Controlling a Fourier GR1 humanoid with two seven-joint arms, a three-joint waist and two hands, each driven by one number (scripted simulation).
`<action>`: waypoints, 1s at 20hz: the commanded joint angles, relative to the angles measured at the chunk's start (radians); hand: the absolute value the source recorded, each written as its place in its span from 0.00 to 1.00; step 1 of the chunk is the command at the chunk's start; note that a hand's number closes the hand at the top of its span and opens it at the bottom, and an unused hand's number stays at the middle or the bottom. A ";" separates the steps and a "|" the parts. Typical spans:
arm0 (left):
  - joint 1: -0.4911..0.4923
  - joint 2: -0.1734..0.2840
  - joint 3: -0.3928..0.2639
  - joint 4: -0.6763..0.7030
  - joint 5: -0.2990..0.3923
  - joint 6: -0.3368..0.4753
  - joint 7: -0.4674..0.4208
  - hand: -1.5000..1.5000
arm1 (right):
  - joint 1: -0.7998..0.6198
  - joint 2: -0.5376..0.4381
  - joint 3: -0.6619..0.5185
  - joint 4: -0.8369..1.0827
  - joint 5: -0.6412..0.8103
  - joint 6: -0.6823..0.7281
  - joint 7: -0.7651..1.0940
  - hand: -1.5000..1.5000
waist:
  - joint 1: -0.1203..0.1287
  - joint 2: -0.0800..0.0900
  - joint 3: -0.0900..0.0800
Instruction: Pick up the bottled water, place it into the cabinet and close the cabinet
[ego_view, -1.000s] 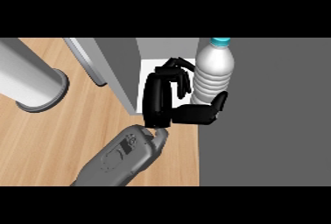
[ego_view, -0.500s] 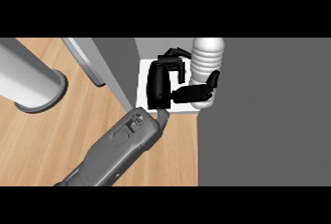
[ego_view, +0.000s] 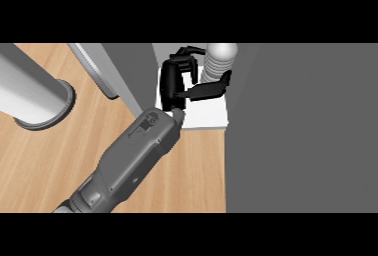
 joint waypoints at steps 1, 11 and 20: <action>-0.046 0.000 0.073 0.110 0.000 -0.035 -0.041 1.00 | 0.067 -0.006 -0.056 -0.072 -0.147 0.035 0.017 0.00 | 0.001 -0.003 0.000; -0.224 0.010 0.031 0.412 -0.056 -0.041 -0.068 0.00 | -0.036 -0.005 0.001 -0.047 -0.112 0.002 0.053 0.00 | 0.000 0.005 0.001; -0.299 0.001 0.077 0.593 -0.057 -0.085 -0.111 0.00 | 0.019 0.028 -0.016 -0.054 -0.076 0.056 -0.004 0.00 | -0.023 0.007 0.000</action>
